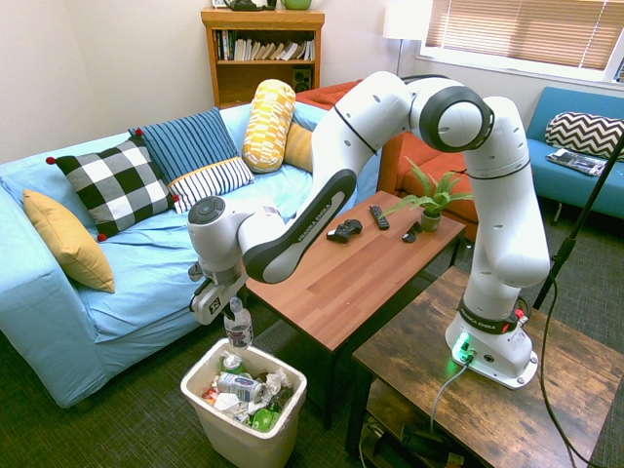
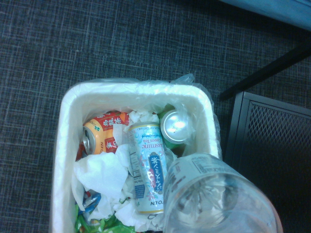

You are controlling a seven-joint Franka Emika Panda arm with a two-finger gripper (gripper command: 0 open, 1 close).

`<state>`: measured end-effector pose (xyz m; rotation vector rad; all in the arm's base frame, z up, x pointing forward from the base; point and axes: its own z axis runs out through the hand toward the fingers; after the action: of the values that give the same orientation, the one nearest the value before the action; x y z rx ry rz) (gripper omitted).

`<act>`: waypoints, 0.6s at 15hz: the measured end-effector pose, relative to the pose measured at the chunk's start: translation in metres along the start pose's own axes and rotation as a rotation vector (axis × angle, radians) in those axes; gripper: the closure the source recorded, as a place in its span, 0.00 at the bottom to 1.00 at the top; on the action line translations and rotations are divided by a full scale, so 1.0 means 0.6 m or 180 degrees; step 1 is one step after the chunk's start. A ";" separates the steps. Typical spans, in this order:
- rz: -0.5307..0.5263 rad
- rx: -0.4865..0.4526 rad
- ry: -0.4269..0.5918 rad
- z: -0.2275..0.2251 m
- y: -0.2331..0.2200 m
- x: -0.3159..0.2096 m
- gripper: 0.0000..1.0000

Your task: Throw the bottle in the trash bin

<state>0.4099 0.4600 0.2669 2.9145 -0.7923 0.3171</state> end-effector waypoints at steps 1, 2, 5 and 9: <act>0.0001 -0.0021 0.0001 0.008 -0.002 -0.002 0.00; 0.0004 -0.0048 0.0003 0.018 -0.003 -0.003 0.00; 0.0029 -0.0099 0.0015 0.038 -0.002 0.005 0.00; 0.0077 -0.0094 0.0022 0.040 -0.001 0.019 0.00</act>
<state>0.4240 0.4515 0.2460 2.8769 -0.8248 0.3147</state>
